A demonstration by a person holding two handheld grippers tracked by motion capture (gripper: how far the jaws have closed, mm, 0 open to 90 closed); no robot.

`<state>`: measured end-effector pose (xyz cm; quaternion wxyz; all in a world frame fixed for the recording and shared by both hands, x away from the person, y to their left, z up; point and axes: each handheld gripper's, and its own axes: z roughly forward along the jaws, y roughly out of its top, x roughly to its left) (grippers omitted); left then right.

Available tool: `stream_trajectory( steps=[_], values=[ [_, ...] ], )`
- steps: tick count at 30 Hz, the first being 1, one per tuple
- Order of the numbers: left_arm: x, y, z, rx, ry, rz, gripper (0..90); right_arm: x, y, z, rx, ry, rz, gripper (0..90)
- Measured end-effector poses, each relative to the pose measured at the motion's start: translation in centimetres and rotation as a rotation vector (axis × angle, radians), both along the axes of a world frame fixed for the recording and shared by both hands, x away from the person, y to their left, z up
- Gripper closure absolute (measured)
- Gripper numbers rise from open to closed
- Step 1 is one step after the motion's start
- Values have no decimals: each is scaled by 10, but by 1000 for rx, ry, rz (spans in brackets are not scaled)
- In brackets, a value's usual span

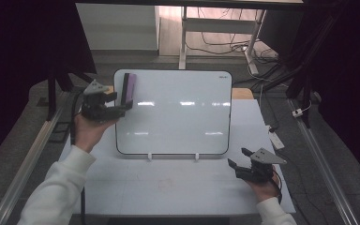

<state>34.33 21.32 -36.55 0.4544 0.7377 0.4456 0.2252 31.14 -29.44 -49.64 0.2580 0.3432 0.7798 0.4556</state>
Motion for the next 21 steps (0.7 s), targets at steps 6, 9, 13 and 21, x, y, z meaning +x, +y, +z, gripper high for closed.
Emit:
stream_trajectory(
  steps=[6, 9, 13, 21],
  values=[
    [-34, 17, -32, -36, 25, -59, 312, 1, -1, 0, 2, 8, 21, 275],
    [-50, 25, -49, -54, 48, -77, 309, 1, -1, 0, -11, 12, 40, 275],
    [-68, 34, -70, -60, 69, -87, 296, 3, 0, -2, -30, 22, 57, 275],
    [-89, 44, -108, -72, 141, -93, 289, 4, -1, -2, -44, 26, 73, 274]
  ],
)
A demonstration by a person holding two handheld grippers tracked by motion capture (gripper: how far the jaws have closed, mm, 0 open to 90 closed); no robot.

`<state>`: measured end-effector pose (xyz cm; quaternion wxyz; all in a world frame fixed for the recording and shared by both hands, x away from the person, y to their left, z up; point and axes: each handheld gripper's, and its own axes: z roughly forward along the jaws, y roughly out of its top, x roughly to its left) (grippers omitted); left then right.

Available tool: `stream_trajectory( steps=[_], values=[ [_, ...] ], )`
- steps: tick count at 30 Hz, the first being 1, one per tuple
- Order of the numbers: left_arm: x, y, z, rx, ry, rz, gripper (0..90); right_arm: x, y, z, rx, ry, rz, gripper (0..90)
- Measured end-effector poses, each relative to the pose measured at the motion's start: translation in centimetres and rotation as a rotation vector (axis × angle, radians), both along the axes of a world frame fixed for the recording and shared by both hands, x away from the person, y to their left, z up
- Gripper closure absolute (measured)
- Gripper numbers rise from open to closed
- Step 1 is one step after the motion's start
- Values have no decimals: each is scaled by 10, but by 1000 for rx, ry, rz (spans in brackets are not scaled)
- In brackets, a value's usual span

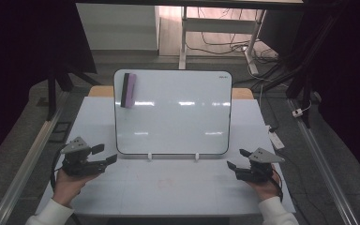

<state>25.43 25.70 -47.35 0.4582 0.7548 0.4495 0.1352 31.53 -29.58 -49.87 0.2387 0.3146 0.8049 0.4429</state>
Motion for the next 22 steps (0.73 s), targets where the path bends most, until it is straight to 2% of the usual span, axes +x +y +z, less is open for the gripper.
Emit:
stream_trajectory(
  steps=[6, 11, 14, 22],
  values=[
    [-5, 5, -18, -22, 42, 9, 281, 1, -5, 1, 1, -9, -5, 275],
    [-6, 7, -19, -31, 43, 11, 275, 0, -5, 4, 3, -20, -5, 276],
    [-6, 6, -19, -20, 40, 7, 273, 0, -5, 5, 0, -27, 2, 276],
    [-8, 8, -21, -20, 43, 16, 272, -1, -3, 6, -8, -29, 9, 276]
  ],
)
